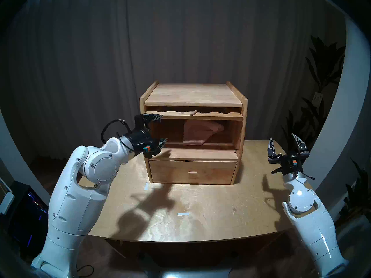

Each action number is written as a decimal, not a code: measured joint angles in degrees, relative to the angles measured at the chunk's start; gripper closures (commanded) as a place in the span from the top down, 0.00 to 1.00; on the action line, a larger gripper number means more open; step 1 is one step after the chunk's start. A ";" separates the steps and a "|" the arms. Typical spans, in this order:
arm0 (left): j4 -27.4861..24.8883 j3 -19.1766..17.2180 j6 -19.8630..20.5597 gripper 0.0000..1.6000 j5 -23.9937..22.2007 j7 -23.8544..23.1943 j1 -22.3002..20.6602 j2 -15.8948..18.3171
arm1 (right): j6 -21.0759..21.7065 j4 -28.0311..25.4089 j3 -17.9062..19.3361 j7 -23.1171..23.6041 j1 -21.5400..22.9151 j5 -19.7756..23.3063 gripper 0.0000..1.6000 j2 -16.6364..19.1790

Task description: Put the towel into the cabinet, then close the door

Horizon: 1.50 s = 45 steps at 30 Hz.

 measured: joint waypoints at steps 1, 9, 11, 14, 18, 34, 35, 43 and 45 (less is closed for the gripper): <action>0.47 0.12 0.17 1.00 0.39 -0.18 -0.75 -0.28 | -0.04 0.03 -0.01 -0.02 0.01 -0.03 1.00 0.00; 2.54 2.30 0.78 1.00 2.57 -0.47 -4.62 -2.37 | -0.31 0.17 -0.09 -0.19 0.10 -0.10 1.00 0.00; 3.48 3.05 0.85 1.00 3.20 -0.54 -5.65 -2.99 | -0.40 0.20 -0.12 -0.23 0.12 -0.10 1.00 0.00; 4.93 4.01 0.86 1.00 4.12 -0.76 -6.95 -3.70 | -0.51 0.24 -0.14 -0.27 0.16 -0.10 1.00 0.00; 7.74 5.44 0.54 1.00 5.98 -1.33 -9.06 -4.94 | -0.74 0.31 -0.17 -0.34 0.19 0.02 1.00 0.00; 15.34 6.08 -2.96 0.00 12.30 -2.91 -16.89 -9.44 | -1.62 0.56 -0.30 -0.52 0.30 0.48 1.00 0.01; 16.06 6.04 -3.24 0.00 12.50 -3.21 -17.37 -9.74 | -1.69 0.60 -0.30 -0.54 0.30 0.52 1.00 0.01; 20.35 4.81 -5.52 0.00 13.42 -5.06 -20.56 -11.36 | -2.34 0.72 -0.38 -0.59 0.34 0.76 1.00 0.03; 21.45 4.61 -6.11 0.00 13.45 -5.71 -21.45 -11.56 | -2.50 0.76 -0.40 -0.60 0.35 0.81 1.00 0.04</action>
